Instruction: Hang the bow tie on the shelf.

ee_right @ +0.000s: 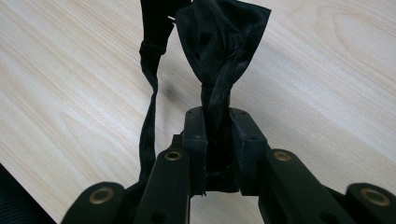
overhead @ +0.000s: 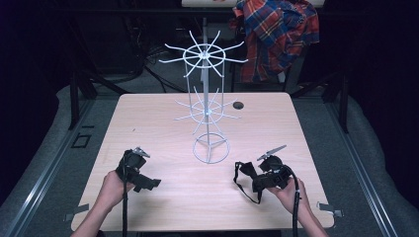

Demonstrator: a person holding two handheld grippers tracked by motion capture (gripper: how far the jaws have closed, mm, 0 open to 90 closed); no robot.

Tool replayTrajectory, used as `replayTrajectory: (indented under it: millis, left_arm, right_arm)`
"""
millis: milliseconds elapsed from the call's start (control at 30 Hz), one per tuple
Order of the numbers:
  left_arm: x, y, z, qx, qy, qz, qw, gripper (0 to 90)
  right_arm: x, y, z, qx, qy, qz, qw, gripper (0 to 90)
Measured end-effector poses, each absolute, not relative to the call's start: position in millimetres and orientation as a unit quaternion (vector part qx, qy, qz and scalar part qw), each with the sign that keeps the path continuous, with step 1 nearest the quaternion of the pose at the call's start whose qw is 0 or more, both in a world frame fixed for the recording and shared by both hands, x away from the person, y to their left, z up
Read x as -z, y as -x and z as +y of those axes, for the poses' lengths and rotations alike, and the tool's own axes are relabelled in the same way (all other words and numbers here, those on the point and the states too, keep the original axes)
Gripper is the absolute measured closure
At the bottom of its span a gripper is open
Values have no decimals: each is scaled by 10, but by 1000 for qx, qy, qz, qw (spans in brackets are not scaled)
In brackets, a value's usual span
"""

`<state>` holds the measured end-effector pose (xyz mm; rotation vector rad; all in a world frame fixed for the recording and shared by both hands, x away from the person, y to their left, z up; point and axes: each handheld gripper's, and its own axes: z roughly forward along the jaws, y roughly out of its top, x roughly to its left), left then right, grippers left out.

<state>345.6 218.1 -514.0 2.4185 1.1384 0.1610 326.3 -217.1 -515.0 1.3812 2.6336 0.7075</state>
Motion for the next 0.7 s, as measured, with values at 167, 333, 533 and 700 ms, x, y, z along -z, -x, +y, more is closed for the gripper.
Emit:
replayTrajectory:
  millis: [167,333,533,700]
  left_arm:
    - [5141,-3455,2179,-57,-879,413,231,0]
    - [5139,-3456,2181,-57,-880,412,230,0]
    - [5141,-3457,2176,-57,-880,411,231,0]
    - [5140,-3458,2168,-57,-880,410,231,0]
  right_arm:
    - [5118,-3254,-2177,-245,-455,855,48,778]
    - [5066,-3246,-2208,-257,-459,849,53,778]
    - [5007,-3241,-2232,-269,-462,843,62,778]
    - [4950,-3245,-2262,-280,-463,838,72,778]
